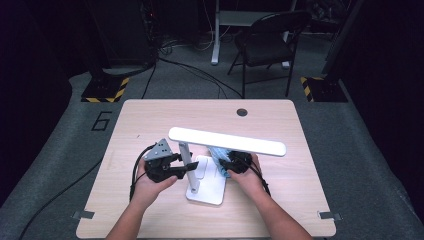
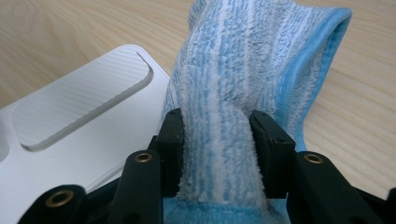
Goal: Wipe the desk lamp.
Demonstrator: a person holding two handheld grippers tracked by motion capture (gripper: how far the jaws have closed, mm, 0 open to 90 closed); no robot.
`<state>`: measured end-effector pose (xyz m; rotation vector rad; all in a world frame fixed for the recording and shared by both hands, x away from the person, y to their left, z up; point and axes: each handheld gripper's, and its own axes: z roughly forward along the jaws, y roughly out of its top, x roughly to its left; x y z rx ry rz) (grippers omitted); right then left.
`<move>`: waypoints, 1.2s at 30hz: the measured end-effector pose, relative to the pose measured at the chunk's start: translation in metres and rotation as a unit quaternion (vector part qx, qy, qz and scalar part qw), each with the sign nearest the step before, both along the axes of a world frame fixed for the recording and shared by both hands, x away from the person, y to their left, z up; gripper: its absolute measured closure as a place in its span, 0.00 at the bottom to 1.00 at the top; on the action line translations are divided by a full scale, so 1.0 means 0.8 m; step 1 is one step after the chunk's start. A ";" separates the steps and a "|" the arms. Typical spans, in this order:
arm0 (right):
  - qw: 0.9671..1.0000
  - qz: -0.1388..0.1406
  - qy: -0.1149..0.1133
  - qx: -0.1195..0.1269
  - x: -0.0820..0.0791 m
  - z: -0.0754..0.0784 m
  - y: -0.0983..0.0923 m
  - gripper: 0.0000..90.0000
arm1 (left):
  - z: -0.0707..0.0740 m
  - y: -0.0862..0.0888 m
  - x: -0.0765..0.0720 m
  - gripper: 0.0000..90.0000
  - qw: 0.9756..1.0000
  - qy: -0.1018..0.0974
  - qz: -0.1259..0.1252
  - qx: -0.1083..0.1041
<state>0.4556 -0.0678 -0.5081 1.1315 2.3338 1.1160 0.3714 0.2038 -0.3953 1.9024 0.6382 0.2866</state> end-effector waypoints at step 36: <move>0.998 0.029 0.014 -0.055 -0.068 0.017 -0.012 0.67 | -0.002 0.026 0.009 0.83 0.998 -0.016 0.064 -0.002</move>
